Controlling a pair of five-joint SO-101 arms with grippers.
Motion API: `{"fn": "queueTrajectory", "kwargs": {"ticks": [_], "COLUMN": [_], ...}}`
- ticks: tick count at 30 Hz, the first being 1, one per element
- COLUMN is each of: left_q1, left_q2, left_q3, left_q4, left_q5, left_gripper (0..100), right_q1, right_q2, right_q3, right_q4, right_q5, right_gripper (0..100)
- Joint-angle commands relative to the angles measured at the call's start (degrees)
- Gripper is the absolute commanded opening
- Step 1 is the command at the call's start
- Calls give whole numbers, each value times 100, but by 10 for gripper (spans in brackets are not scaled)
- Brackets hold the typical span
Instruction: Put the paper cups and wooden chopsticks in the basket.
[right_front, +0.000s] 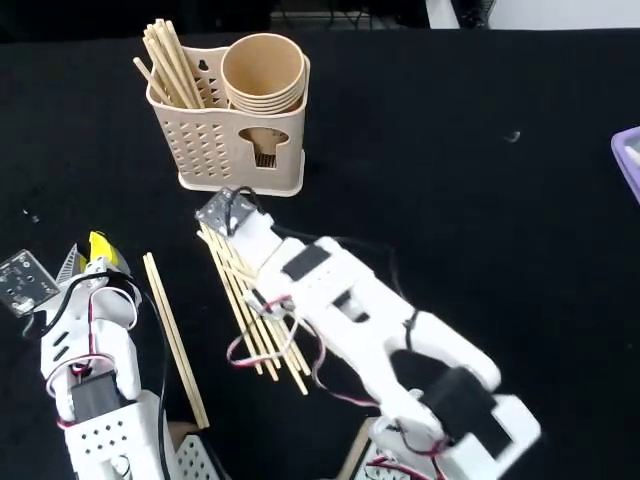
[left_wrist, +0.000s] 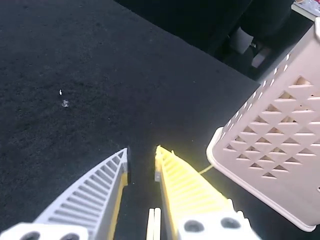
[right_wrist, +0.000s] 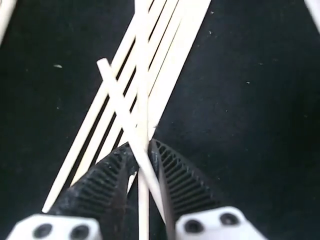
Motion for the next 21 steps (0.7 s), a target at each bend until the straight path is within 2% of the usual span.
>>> {"fn": "queueTrajectory", "kwargs": {"ticks": [1, 11, 15, 21], "left_q1": [22, 22, 22, 22], "left_q2": [-35, -35, -35, -35], "left_q3": [136, 136, 136, 136], "left_q4": [-79, -79, -79, -79], "left_q5": [-53, -53, -53, -53], "left_gripper": [102, 102, 102, 102], "right_q1": [-18, 141, 536, 1407], "right_q2": [-725, -1402, -1402, -1367], "right_q3": [312, 664, 796, 822], "right_q4": [-422, -440, -387, 343], "right_q5": [0, 70, 721, 1565], "right_gripper": [11, 11, 11, 18]}}
